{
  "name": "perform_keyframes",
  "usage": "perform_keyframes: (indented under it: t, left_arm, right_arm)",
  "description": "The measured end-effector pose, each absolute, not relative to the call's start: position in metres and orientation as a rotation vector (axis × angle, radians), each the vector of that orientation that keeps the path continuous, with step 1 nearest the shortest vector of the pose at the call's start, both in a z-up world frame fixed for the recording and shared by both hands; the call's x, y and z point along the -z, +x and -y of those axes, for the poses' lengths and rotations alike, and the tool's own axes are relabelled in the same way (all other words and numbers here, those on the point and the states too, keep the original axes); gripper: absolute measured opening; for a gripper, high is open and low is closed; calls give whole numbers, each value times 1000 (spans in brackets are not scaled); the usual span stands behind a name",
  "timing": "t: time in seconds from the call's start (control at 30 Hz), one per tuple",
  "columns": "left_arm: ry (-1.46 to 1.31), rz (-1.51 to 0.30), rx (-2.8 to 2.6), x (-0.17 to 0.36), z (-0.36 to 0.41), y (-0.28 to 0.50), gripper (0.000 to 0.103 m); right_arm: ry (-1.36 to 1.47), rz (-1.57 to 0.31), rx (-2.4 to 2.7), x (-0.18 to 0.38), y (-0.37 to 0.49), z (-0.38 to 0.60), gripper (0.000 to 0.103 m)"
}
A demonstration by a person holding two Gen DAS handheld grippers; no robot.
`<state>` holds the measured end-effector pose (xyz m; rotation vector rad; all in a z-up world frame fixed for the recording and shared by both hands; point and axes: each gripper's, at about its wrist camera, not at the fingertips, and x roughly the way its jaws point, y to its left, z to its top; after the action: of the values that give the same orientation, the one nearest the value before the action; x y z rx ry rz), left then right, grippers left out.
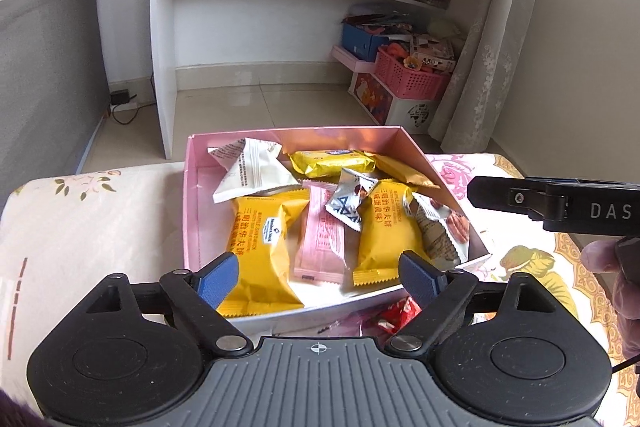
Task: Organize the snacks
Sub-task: 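Withdraw both grippers from the box back over the snack pile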
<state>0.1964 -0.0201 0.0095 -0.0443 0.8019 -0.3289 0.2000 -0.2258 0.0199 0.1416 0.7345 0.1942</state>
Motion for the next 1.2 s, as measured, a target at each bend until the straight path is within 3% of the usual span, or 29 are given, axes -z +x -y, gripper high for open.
perform_keyframes:
  t: [0.47,1.2]
  left_arm:
    - [-13,-836,288,-23,-9,130,98]
    - [-56,-855,201,27,-30,103,100]
  right_arm:
    - [70,-743,-211,-36,135,205,93]
    - [-76,-813,-335,24,83,176,94]
